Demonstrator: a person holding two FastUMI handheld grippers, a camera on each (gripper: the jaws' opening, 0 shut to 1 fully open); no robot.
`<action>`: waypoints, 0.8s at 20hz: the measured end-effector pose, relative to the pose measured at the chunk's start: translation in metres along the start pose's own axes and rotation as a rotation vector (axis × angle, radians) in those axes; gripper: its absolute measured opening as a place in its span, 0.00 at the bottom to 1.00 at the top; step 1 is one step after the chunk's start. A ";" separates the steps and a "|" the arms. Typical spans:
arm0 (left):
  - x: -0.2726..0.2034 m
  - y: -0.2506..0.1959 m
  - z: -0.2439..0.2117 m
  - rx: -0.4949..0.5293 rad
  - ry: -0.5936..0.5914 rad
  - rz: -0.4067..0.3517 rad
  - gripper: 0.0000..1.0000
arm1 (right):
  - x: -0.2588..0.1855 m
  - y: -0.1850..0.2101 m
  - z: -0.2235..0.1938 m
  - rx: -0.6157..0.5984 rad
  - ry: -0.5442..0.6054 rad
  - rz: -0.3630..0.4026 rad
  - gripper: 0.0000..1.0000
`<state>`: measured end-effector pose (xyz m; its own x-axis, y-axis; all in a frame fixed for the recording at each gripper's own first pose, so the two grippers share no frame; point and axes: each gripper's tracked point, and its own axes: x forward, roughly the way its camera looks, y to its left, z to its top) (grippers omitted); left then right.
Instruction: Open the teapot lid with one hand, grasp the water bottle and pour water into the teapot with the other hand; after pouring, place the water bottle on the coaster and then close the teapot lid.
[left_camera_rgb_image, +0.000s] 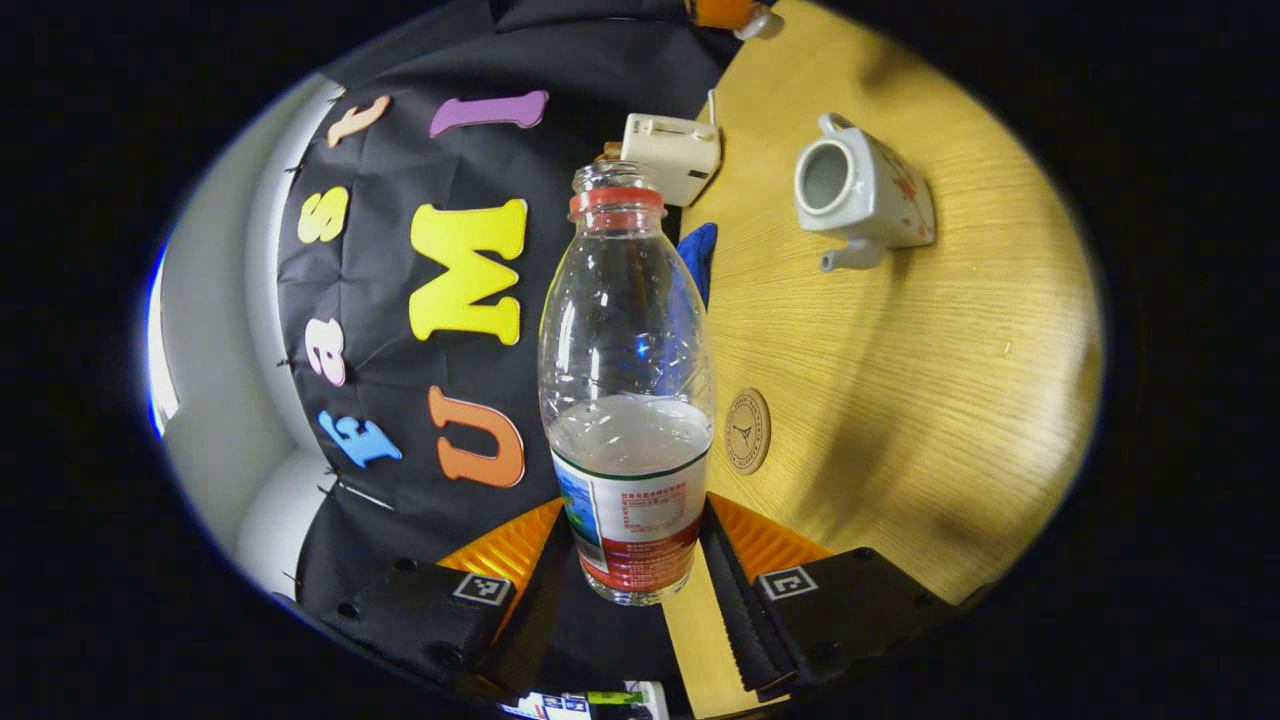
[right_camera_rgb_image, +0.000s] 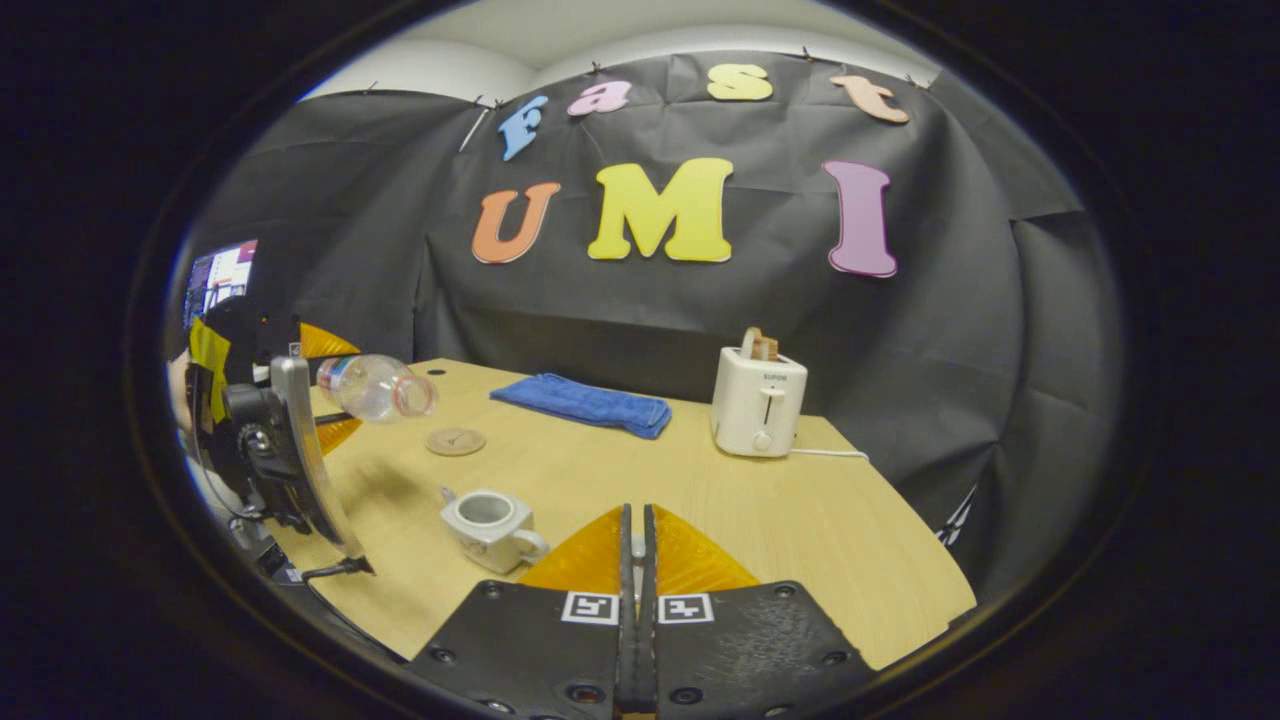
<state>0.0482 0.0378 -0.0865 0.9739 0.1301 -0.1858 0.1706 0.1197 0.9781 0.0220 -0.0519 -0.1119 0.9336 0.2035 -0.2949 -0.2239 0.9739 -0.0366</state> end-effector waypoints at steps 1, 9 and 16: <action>0.000 0.001 0.001 0.023 -0.003 -0.004 0.74 | -0.001 -0.001 -0.002 0.001 0.002 0.000 0.00; -0.005 0.003 0.011 0.197 -0.002 -0.018 0.75 | -0.008 -0.014 -0.012 0.028 0.003 -0.003 0.00; 0.009 0.001 0.014 0.273 0.007 -0.049 0.75 | -0.016 -0.026 -0.020 0.037 0.003 -0.016 0.00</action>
<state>0.0592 0.0256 -0.0856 0.9626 0.1379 -0.2333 0.2524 -0.1432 0.9570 0.0076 -0.0822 -0.1252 0.9361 0.1875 -0.2976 -0.1982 0.9801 -0.0060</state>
